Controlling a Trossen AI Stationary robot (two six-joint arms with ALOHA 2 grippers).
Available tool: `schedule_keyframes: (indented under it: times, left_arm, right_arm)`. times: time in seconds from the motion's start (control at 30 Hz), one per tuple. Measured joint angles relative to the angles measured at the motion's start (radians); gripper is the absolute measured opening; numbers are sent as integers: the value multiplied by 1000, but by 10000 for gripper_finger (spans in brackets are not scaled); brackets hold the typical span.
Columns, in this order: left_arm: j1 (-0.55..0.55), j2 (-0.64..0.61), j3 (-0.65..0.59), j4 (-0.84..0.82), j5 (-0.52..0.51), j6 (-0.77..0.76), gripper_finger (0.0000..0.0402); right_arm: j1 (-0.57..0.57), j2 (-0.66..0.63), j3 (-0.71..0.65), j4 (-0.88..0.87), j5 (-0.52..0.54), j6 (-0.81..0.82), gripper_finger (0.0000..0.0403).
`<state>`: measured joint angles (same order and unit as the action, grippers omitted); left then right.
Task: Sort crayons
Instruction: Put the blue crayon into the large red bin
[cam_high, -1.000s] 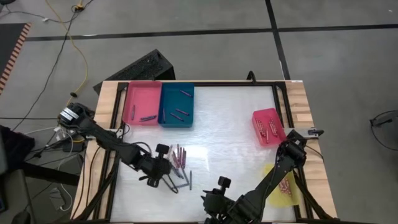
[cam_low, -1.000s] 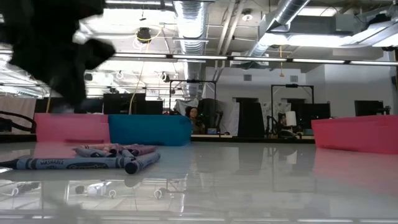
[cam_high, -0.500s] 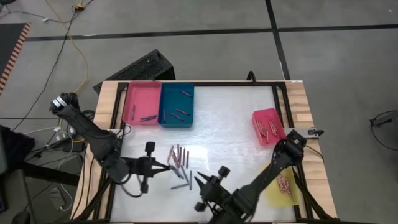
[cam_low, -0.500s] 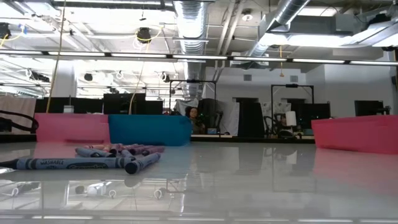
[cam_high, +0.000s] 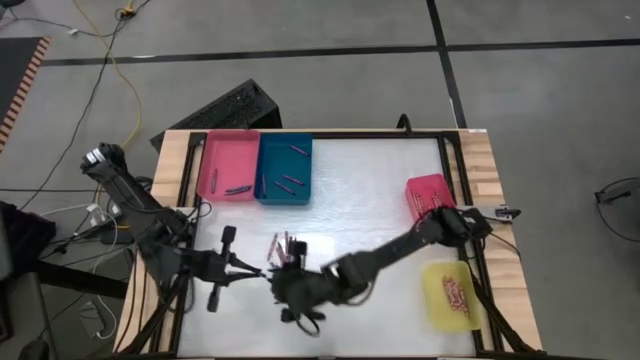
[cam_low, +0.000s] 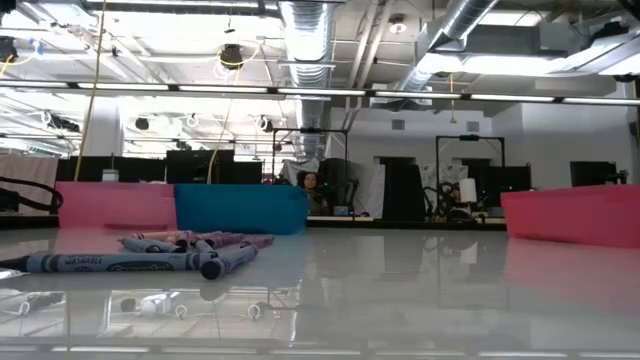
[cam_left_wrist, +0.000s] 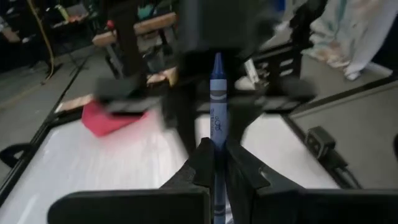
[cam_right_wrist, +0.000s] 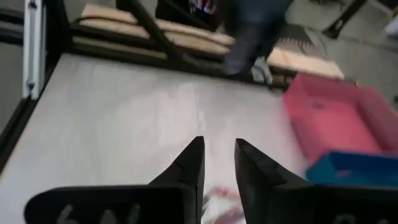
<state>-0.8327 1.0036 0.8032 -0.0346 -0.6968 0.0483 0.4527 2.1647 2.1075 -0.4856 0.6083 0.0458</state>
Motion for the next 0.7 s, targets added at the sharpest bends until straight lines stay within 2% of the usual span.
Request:
schedule_keyframes:
  times: [0.1,0.23,0.33,0.47,0.6,0.7]
  left_arm:
    - [-30,-47,1,-35,-20,9,5]
    - [-88,-112,1,-115,-134,-5,3]
    - [-132,-162,-12,-137,-207,-15,3]
    - [-170,-227,-69,-92,-261,-12,3]
    - [-198,-282,-135,-1,-296,3,3]
    - [-212,-306,-169,68,-298,32,3]
  right_arm:
    - [-45,0,0,57,-73,-52,86]
    - [-84,0,0,62,-112,-62,86]
    - [-105,0,0,139,-158,-119,86]
    - [-132,0,0,251,-199,-226,86]
    - [-190,0,0,306,-377,-232,86]
    - [-228,-1,-18,317,-407,-214,86]
